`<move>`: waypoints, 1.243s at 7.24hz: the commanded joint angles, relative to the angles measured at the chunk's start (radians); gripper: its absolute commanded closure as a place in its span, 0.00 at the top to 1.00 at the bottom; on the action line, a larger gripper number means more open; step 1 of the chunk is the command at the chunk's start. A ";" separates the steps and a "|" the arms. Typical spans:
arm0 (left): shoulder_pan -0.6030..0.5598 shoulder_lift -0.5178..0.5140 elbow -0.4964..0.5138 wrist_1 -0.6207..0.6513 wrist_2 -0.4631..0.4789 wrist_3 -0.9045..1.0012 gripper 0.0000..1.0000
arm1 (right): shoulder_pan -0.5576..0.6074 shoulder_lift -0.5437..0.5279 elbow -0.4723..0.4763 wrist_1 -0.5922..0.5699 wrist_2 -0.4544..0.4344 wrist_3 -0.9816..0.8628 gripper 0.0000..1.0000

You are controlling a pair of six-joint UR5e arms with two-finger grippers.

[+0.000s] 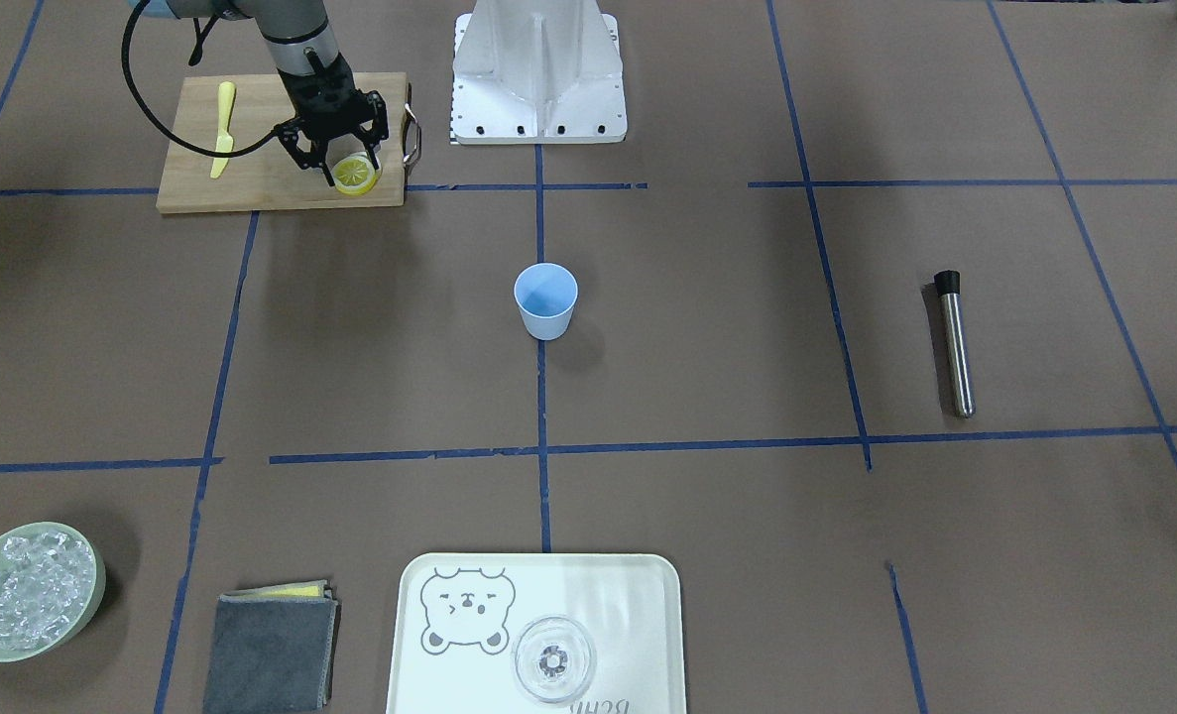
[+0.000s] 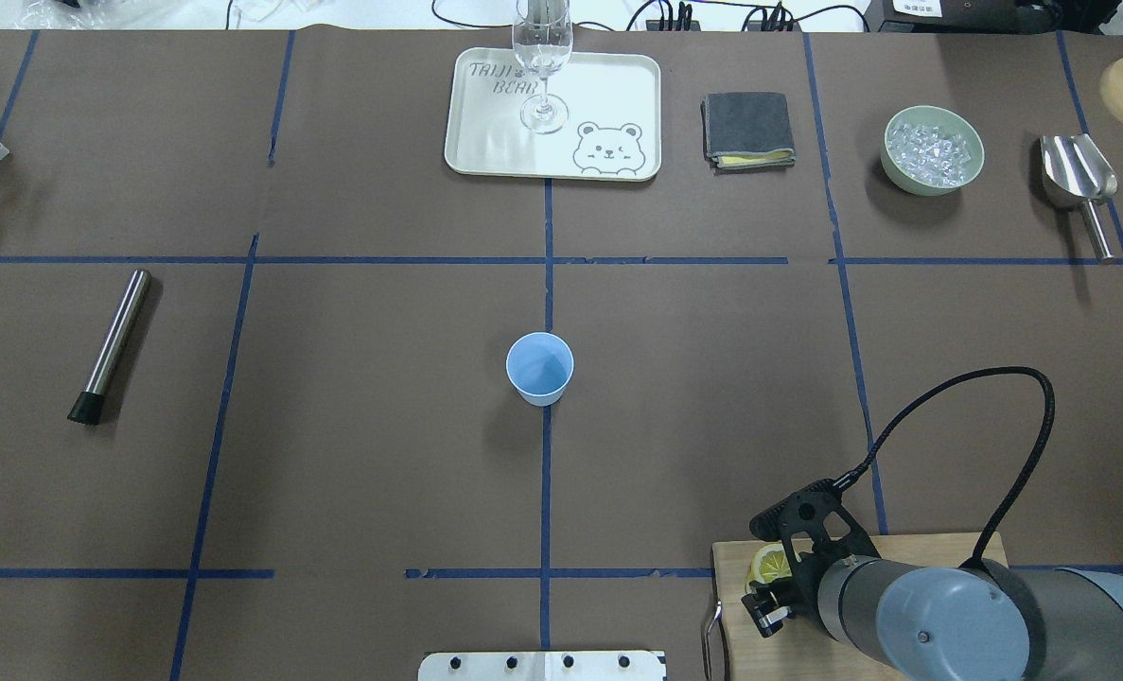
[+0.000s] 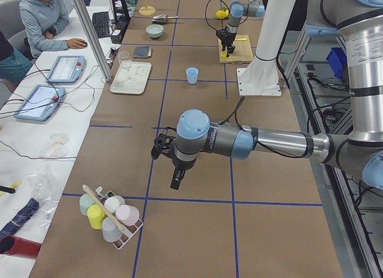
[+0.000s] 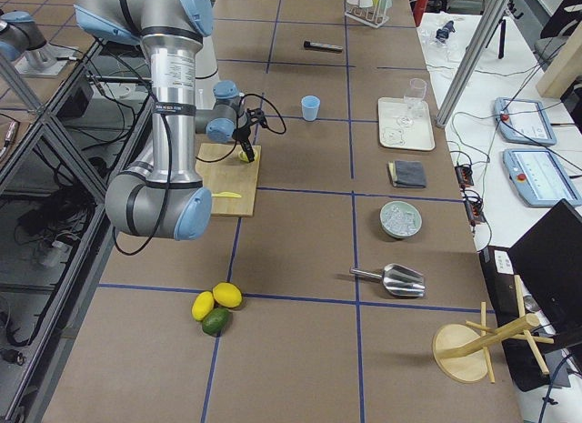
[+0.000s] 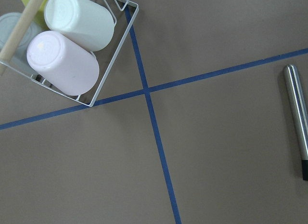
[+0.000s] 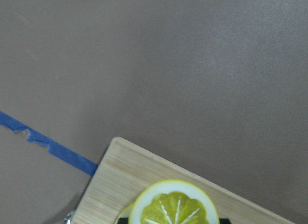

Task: Squeeze lemon into cup
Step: 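Close the right gripper on the top lemon slice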

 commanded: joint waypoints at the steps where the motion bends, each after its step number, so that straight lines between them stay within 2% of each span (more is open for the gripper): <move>1: 0.000 0.002 0.000 0.001 0.000 0.000 1.00 | 0.003 -0.003 0.021 -0.001 0.000 0.000 0.34; 8: 0.000 0.002 -0.002 0.001 0.000 0.000 1.00 | 0.033 -0.038 0.133 -0.014 0.008 -0.003 0.37; 9: 0.000 0.002 -0.002 0.001 0.000 0.000 1.00 | 0.078 -0.034 0.133 -0.015 0.058 -0.005 0.37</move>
